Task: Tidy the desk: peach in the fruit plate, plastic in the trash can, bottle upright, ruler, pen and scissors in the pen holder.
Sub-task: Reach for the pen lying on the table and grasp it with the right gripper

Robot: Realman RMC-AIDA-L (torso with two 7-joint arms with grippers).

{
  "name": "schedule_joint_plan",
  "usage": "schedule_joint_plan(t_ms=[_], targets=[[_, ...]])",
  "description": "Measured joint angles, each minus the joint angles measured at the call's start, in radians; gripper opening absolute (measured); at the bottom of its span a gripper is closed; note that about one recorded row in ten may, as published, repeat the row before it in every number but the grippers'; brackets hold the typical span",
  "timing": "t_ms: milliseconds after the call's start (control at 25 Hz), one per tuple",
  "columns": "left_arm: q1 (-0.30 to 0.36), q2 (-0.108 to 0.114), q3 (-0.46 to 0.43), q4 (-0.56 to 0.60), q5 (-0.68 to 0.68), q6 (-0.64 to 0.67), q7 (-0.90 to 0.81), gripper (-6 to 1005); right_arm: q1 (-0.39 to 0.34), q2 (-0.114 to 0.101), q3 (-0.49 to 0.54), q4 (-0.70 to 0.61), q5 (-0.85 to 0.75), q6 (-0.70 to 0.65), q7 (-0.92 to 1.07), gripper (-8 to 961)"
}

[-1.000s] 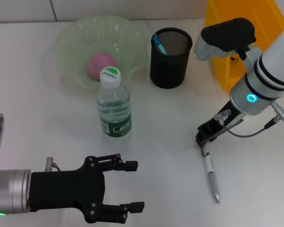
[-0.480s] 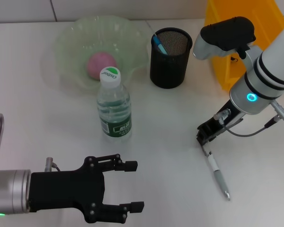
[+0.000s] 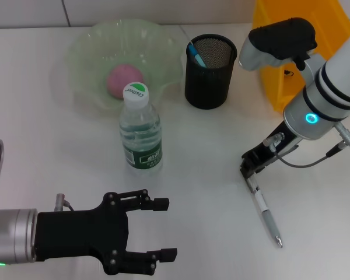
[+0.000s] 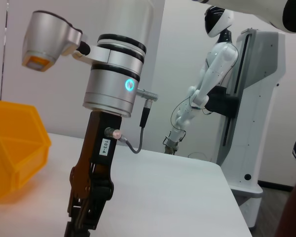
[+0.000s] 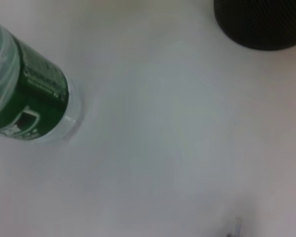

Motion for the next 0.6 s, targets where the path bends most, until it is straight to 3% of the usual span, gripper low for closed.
schedule_joint_plan(t_ms=[480, 600], targets=[[-0.002, -0.002, 0.000, 0.000, 0.002, -0.003, 0.000, 812, -0.009, 0.000, -0.005, 0.006, 0.017, 0.003, 0.000, 335], [-0.002, -0.002, 0.000, 0.000, 0.002, -0.002, 0.000, 811, -0.008, 0.000, -0.004, 0.021, 0.017, 0.008, 0.000, 336]])
